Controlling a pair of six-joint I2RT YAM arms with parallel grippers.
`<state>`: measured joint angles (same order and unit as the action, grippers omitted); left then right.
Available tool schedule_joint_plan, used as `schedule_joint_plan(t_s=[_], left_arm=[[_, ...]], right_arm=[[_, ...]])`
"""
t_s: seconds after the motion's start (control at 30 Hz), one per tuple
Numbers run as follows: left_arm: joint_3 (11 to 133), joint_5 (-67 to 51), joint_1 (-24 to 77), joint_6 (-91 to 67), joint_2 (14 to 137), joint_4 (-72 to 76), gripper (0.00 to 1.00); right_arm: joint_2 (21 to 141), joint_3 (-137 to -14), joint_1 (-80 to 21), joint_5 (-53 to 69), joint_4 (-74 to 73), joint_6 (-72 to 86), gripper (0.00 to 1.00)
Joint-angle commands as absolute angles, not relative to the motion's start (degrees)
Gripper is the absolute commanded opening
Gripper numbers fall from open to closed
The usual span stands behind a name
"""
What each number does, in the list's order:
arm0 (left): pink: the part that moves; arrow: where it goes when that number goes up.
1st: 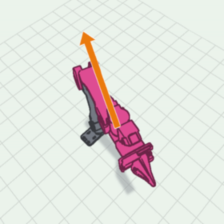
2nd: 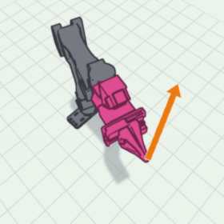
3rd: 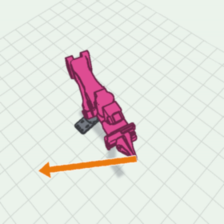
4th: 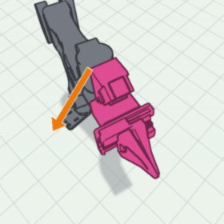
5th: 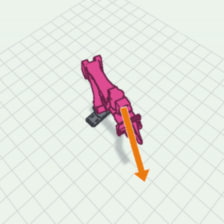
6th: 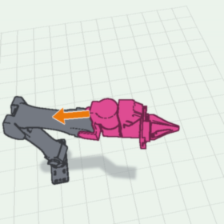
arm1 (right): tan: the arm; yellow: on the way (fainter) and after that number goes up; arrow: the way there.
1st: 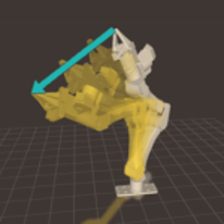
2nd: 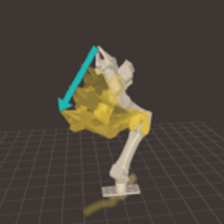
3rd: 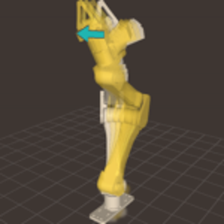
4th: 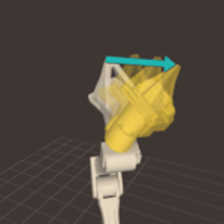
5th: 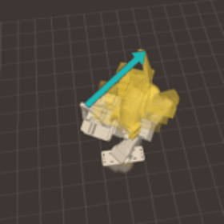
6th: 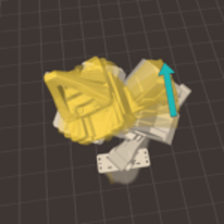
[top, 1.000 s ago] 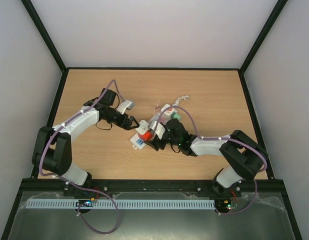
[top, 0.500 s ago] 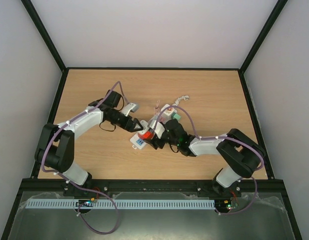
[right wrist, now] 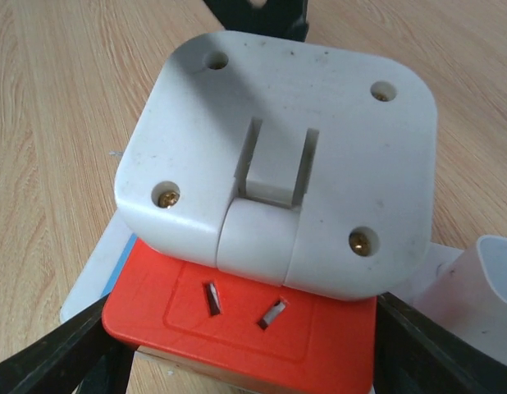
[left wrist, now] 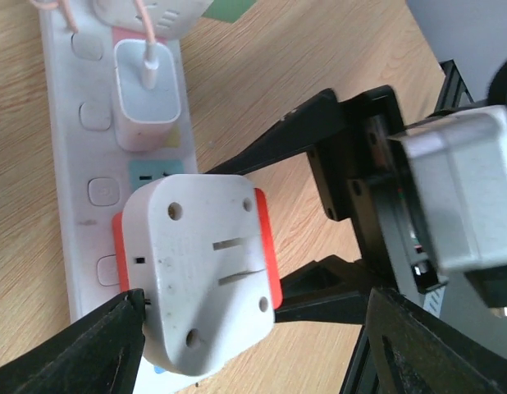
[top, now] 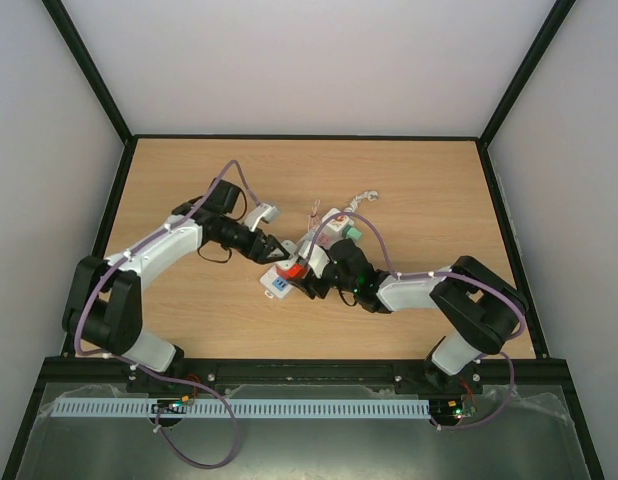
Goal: Pull the plug off the socket
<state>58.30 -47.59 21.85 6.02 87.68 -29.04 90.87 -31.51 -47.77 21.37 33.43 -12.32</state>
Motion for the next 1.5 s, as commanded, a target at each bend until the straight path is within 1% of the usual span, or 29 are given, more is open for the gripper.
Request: schedule_joint_plan(t_s=[0.0, 0.2, 0.27, 0.3, 0.37, 0.4, 0.47, 0.57, 0.67, 0.8, 1.0, 1.3, 1.4, 1.47], left_arm=[[57.23, -50.43, 22.06, 6.39, 83.66, -28.65, 0.76], [56.27, -50.96, 22.06, 5.92, 82.56, -27.97, 0.72], [56.08, -49.15, 22.03, 4.71, 82.21, -27.32, 0.71], [55.89, -47.07, 21.75, 4.03, 81.92, -26.68, 0.73], [54.65, -45.14, 20.51, 2.12, 81.55, -24.5, 0.81], [54.18, -44.04, 19.8, 1.28, 81.89, -23.55, 0.83], [54.05, -43.31, 19.65, 1.77, 83.61, -23.63, 0.84], [54.21, -45.16, 20.21, 1.8, 86.16, -23.54, 0.84], [55.0, -45.61, 21.18, 2.09, 88.22, -23.75, 0.82], [55.22, -49.04, 21.58, 1.95, 89.41, -24.03, 0.77], [55.54, -53.05, 21.79, 2.05, 87.45, -24.7, 0.7], [52.8, -51.34, 23.2, 2.73, 82.42, -23.62, 0.62], [53.11, -48.98, 24.32, 3.08, 81.74, -23.94, 0.59], [53.74, -44.15, 26.27, 3.66, 80.9, -24.41, 0.55]], right_arm=[[91.56, -31.14, -48.08, 20.98, 35.7, -11.8, 0.72], [91.58, -31.13, -48.07, 20.87, 35.75, -11.53, 0.72], [91.59, -31.1, -48.08, 20.83, 35.77, -11.58, 0.71], [91.6, -31.07, -48.07, 20.83, 35.77, -11.6, 0.71], [91.59, -30.97, -48.05, 20.98, 35.79, -11.6, 0.71], [91.59, -30.99, -48.07, 21.06, 35.77, -11.65, 0.71], [91.63, -30.92, -48.1, 21.18, 35.89, -11.65, 0.71], [91.55, -30.86, -48.07, 21.08, 35.95, -11.72, 0.7], [91.45, -30.68, -48.08, 20.77, 36.03, -11.78, 0.7], [91.48, -30.64, -48.08, 21.0, 36.14, -11.78, 0.69], [91.82, -30.43, -48.11, 21.27, 36.54, -11.78, 0.68], [92.17, -30.25, -48.08, 21.41, 36.96, -11.34, 0.7], [92.03, -30.3, -48.1, 21.31, 37.09, -11.26, 0.72], [91.67, -30.19, -48.11, 21.27, 37.09, -11.16, 0.75]])
